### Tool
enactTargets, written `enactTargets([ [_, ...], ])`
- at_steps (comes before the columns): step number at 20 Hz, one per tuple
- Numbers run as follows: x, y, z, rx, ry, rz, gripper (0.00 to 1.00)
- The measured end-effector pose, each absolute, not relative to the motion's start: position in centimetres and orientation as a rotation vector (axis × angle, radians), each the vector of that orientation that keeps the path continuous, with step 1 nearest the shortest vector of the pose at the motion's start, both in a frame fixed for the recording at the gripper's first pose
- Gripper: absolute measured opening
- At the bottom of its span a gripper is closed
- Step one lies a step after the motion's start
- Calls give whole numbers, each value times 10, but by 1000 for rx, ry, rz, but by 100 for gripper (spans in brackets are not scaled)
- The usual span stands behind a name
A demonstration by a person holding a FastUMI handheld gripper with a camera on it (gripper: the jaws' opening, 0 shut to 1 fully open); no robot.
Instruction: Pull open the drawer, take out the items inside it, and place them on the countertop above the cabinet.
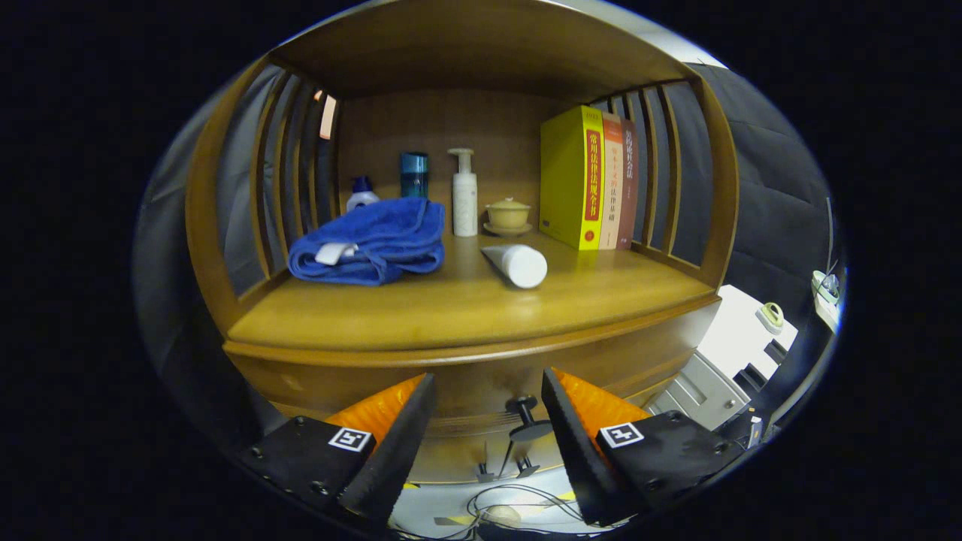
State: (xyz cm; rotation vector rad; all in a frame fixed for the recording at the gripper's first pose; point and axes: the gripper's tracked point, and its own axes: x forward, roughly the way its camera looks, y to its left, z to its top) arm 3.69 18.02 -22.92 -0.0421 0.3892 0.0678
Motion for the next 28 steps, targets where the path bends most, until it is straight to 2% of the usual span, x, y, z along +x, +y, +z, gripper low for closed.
enactTargets([
  [6, 34, 199, -131, -147, 264, 104, 97],
  [8, 32, 212, -110, -39, 231, 129, 98],
  [12, 28, 198, -84, 142, 225, 91, 99],
  [18, 19, 179, -71, 103, 217, 57, 98],
  [28, 11, 197, -60, 48, 192, 101, 99],
])
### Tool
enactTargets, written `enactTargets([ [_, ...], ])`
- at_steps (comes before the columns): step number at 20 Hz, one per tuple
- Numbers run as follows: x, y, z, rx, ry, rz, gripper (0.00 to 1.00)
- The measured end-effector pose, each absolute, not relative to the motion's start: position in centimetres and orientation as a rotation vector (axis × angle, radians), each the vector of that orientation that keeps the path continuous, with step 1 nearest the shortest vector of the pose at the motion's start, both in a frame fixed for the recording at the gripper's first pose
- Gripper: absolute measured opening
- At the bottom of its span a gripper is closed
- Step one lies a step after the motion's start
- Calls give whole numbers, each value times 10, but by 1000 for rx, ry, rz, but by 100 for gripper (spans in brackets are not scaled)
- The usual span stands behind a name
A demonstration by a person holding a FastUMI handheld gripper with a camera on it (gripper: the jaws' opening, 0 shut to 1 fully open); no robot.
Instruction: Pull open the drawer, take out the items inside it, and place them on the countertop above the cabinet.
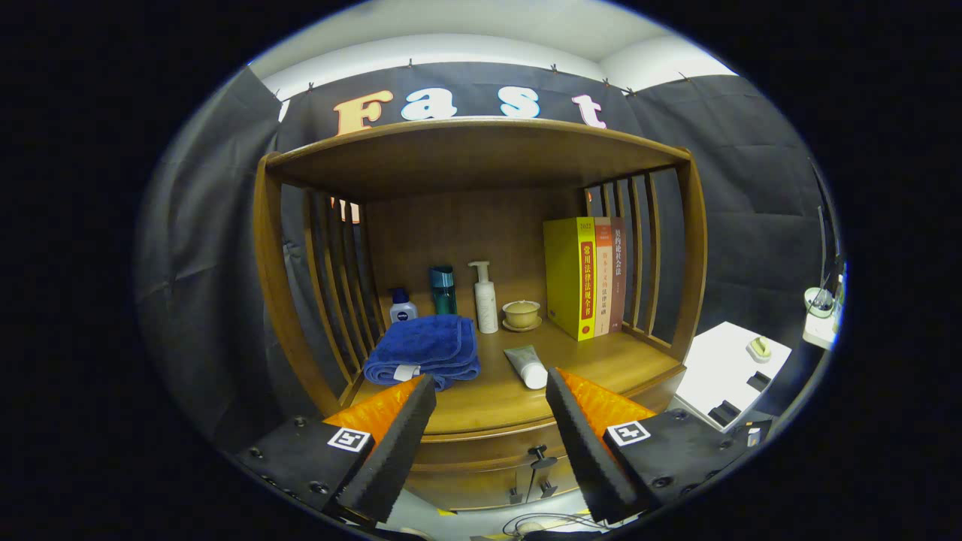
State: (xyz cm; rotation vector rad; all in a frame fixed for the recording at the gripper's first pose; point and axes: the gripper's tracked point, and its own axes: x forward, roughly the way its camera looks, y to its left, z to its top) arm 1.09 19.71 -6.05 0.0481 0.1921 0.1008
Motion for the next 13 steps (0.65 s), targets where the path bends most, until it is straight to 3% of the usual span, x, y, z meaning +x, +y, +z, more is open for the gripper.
enactTargets([
  [13, 8, 201, -62, 45, 193, 111, 99],
])
